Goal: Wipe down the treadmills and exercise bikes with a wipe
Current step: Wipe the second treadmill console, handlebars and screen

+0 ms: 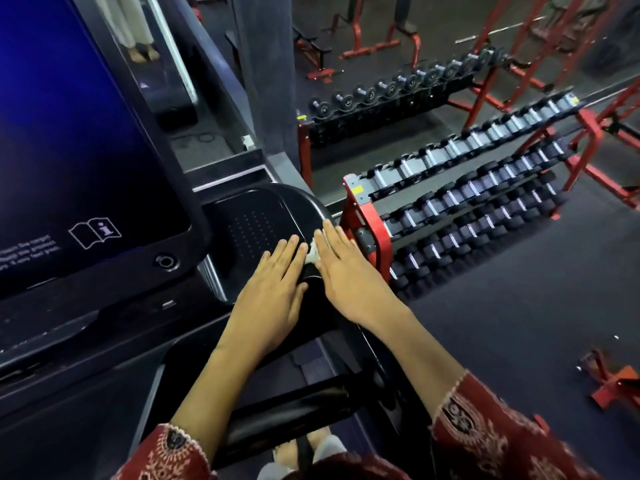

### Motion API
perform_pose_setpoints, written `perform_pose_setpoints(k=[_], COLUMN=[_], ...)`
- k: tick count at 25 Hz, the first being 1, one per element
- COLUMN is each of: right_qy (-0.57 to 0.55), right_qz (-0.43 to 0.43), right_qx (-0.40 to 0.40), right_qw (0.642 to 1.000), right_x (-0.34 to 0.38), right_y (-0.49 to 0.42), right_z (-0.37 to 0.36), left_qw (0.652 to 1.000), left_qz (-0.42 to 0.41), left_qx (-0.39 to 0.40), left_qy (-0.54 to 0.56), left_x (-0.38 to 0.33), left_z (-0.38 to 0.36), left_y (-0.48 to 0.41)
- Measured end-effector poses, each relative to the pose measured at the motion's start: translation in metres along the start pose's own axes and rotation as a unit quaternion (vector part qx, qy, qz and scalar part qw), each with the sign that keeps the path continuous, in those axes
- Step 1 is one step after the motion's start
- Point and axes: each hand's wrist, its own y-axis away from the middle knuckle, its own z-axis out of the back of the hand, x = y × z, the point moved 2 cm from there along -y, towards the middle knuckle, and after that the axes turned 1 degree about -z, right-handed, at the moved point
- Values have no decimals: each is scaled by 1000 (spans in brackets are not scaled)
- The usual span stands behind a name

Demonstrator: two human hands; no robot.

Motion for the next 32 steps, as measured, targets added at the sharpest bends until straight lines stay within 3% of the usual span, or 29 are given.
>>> perform_pose_setpoints(k=[6, 11, 14, 17, 22, 26, 29, 32], right_qy=[-21, -145, -232, -168, -139, -168, -125, -153], right_qz=[95, 53, 48, 127, 74, 174, 219, 120], right_qx=[4, 83, 69, 77, -20, -75, -99, -163], right_qw=[995, 984, 969, 975, 987, 967, 963, 967], right_x=[-8, 3, 33, 62, 104, 169, 141, 78], right_y=[30, 70, 103, 146, 149, 131, 147, 171], right_z=[-16, -1, 8, -19, -50, -62, -68, -64], left_qw=[1000, 999, 997, 995, 988, 988, 991, 990], left_qz=[15, 16, 28, 42, 54, 28, 33, 42], left_qx=[-17, -1, 28, 16, -28, -68, -90, -111], left_qy=[-4, -39, -62, -86, -141, -133, -91, -70], left_x=[-6, -13, -12, -12, -7, 8, 11, 11], left_z=[4, 12, 20, 34, 64, 68, 64, 62], left_y=[18, 61, 99, 143, 210, 234, 241, 243])
